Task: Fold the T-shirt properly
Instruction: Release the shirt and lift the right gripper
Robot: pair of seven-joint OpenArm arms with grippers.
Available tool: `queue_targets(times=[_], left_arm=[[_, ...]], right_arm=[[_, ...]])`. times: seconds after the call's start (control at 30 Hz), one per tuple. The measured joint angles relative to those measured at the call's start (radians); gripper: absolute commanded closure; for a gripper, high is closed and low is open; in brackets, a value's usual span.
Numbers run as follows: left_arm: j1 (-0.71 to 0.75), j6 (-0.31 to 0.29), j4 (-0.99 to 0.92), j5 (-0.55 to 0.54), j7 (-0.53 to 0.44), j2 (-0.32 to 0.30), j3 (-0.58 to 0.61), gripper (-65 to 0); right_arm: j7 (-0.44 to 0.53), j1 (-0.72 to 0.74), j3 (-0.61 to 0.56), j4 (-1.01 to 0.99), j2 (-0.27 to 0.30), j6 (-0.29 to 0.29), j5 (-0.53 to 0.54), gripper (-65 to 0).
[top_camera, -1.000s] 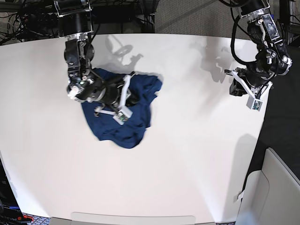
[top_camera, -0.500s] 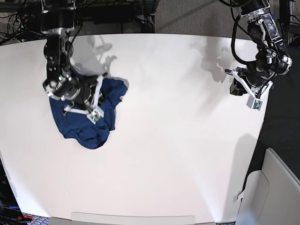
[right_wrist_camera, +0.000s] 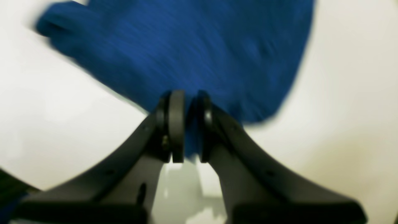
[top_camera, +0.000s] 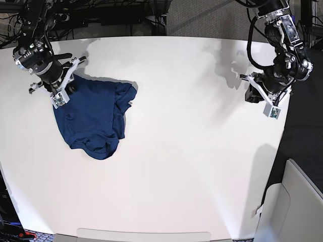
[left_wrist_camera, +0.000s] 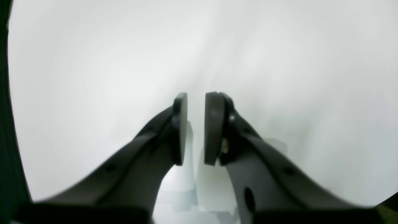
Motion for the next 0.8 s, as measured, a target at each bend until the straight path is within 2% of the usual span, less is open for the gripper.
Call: queue_targets(times=[0.07, 0.17, 0.33, 0.53, 0.63, 0.8], left_arm=[[-0.003, 0.0, 0.0, 0.0, 0.0, 0.003, 0.0, -9.5], [-0.002, 0.0, 0.0, 0.0, 0.0, 0.003, 0.0, -9.5], [-0.001, 0.0, 0.0, 0.0, 0.0, 0.003, -0.003, -9.5], [0.004, 0.0, 0.0, -0.001, 0.0, 0.003, -0.006, -9.5], [0.004, 0.0, 0.0, 0.0, 0.0, 0.002, -0.006, -9.5], [0.004, 0.0, 0.0, 0.0, 0.0, 0.002, -0.006, -9.5]], right_arm=[[-0.023, 0.018, 0.0, -0.048, -0.011, 0.003, -0.053, -6.1], [-0.001, 0.085, 0.002, -0.113, -0.06, 0.002, -0.123, -6.1], [-0.003, 0.147, 0.011, -0.18, -0.09, 0.003, -0.24, -6.1], [0.019, 0.222, 0.007, -0.191, -0.101, 0.003, -0.263, -6.1], [0.06, 0.232, 0.005, -0.2, -0.101, 0.0, -0.26, -6.1], [0.062, 0.239, 0.004, -0.218, -0.101, 0.003, -0.257, -6.1]])
